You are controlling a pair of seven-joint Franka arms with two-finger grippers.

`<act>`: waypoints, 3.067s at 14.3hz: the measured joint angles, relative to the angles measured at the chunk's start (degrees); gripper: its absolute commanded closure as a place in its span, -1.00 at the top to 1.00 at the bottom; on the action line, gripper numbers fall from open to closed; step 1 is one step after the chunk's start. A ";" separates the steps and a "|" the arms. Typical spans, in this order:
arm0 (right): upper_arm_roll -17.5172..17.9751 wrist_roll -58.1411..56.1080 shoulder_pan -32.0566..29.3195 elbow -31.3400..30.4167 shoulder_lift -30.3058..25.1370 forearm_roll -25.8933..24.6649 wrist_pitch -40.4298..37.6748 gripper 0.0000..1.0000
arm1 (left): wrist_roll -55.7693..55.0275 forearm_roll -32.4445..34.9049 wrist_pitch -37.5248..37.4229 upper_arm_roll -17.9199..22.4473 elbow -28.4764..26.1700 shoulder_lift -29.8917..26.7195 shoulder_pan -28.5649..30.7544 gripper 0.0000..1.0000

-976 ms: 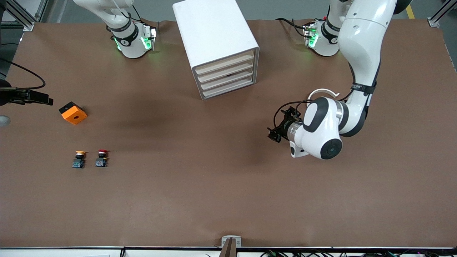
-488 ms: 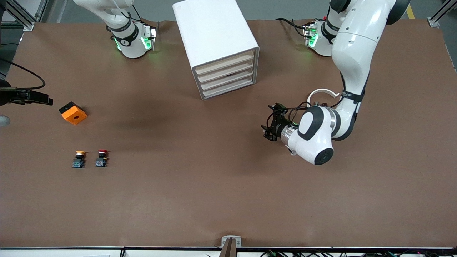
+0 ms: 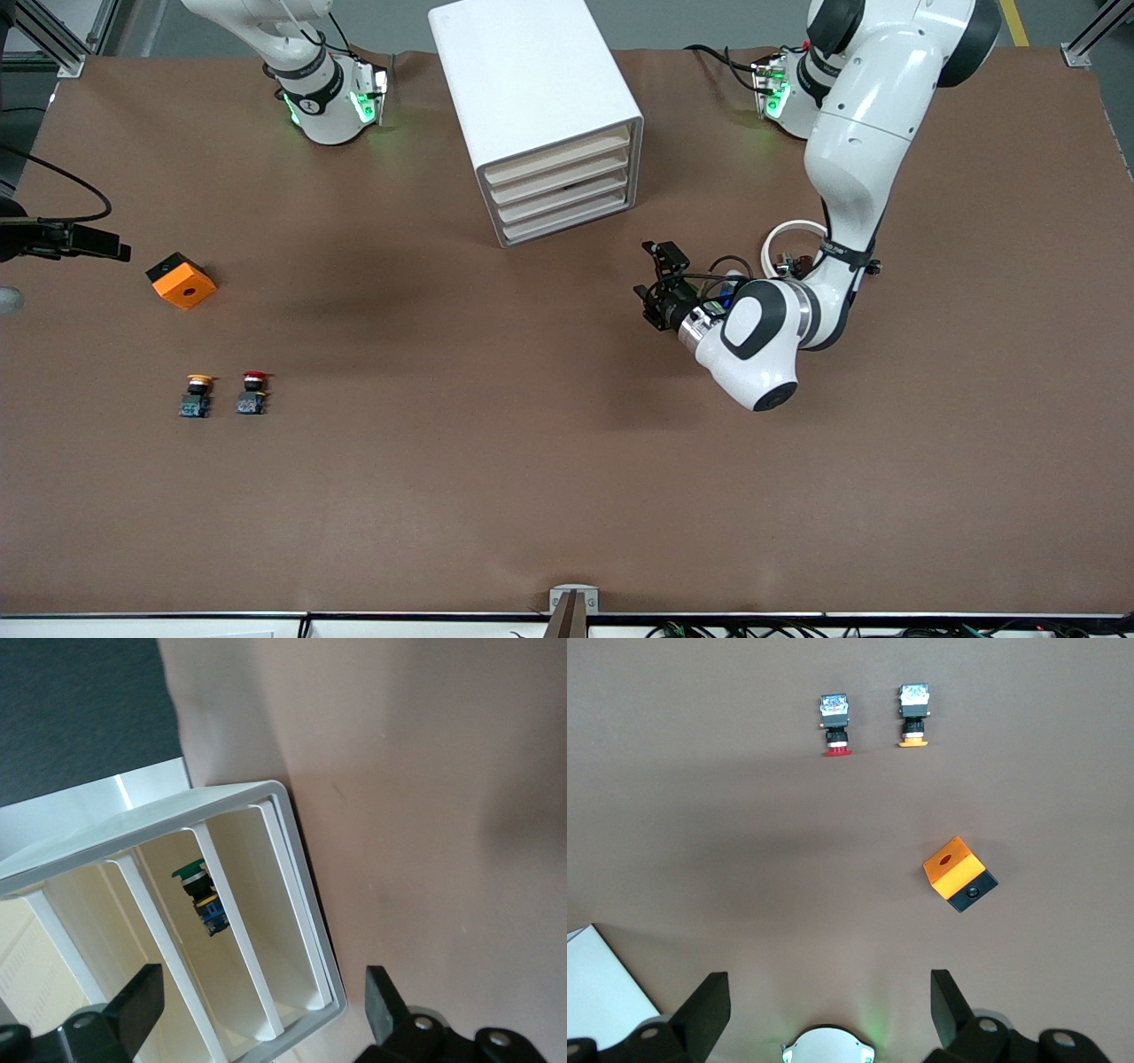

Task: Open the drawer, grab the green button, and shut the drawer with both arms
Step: 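Reach the left gripper to the drawer handle, then grasp the drawer handle with the left gripper and pull it open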

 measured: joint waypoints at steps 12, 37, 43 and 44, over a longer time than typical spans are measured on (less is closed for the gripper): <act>-0.03 0.08 -0.11 0.00 0.00 0.03 0.92 1.00 | -8.00 -0.36 -4.23 -3.78 -0.62 4.32 -0.18 0.13; -0.01 0.09 -0.11 0.00 0.07 0.04 0.87 1.00 | -9.70 -0.36 -6.22 -6.88 -10.06 5.74 -7.46 -0.29; 0.01 0.09 -0.11 0.00 0.08 0.06 0.87 1.00 | -9.70 -0.36 -6.27 -6.91 -10.07 5.73 -7.69 -0.60; 0.01 0.09 -0.11 0.00 0.08 0.06 0.87 1.00 | -9.70 -0.36 -6.30 -6.91 -10.07 5.71 -7.69 -0.67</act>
